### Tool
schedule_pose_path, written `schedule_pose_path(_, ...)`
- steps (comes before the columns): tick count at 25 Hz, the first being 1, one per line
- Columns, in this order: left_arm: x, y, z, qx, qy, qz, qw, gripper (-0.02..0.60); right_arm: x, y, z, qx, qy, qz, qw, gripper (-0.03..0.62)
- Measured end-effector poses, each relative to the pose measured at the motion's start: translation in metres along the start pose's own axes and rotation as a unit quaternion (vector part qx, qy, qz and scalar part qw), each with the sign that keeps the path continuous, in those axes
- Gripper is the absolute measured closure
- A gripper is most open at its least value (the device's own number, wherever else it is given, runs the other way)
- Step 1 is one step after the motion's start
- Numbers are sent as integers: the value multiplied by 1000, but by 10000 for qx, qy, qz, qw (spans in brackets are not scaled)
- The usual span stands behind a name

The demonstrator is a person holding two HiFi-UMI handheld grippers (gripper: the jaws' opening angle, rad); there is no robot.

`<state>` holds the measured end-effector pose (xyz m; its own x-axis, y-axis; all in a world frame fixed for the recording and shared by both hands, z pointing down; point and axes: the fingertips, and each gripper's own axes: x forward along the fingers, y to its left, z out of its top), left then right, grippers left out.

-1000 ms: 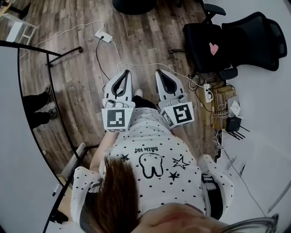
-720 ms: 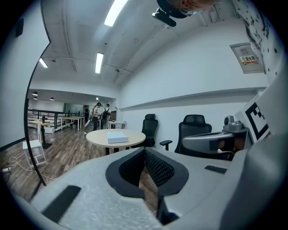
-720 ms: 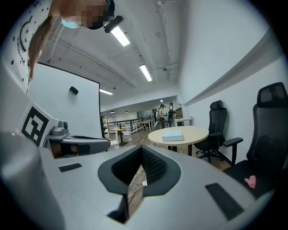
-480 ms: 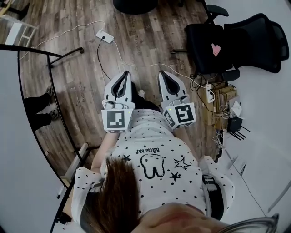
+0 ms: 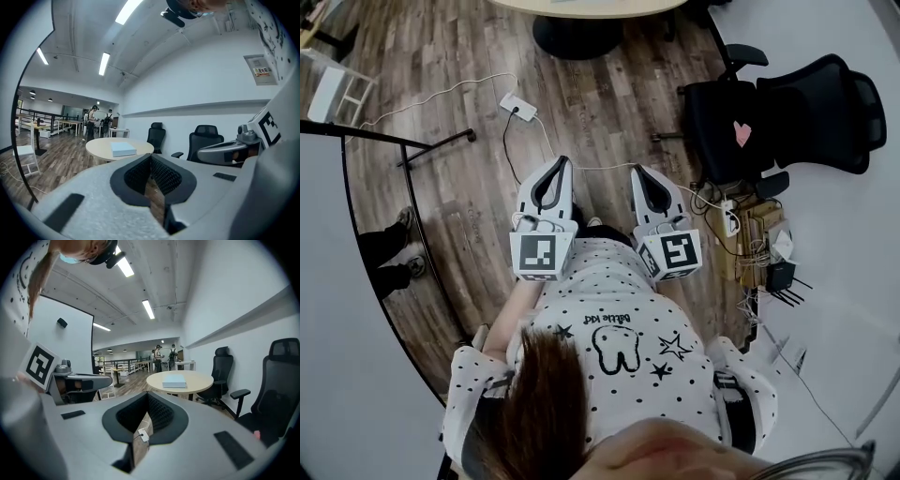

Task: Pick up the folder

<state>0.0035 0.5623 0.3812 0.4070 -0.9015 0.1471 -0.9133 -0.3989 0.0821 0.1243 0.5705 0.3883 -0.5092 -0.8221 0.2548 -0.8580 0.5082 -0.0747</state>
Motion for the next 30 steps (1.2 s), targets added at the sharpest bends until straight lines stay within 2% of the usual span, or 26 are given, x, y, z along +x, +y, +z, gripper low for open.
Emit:
schedule_pose_path(4, 11, 29, 6, 60, -74, -72, 9999, 563, 26, 2, 6, -4, -38, -207, 9998, 589)
schedule_pose_path(10, 13, 56, -3, 35, 152, -113, 9998, 565, 47, 0, 0, 79, 110, -354, 9993, 589)
schedule_pose_path(13, 17, 63, -2, -106, 72, -172, 9998, 565, 55, -4, 0, 94, 134, -351, 9992, 589)
schedule_pose_path(17, 24, 65, -1, -103, -16, -184, 9998, 565, 64, -7, 2, 112, 97, -201, 9997, 589)
schedule_pose_path(22, 40, 71, -10, -240, 83, 206, 9995, 565, 75, -21, -5, 155, 246, -61, 9996, 589)
schedule_pose_path(26, 70, 64, -7, -248, 248, 361, 9987, 565, 83, -50, 3, 152, 289, -14, 9995, 589)
schedule_pose_path(30, 99, 57, 7, -257, 103, 588, 9979, 565, 86, -86, 9, 169, 278, -20, 9995, 588)
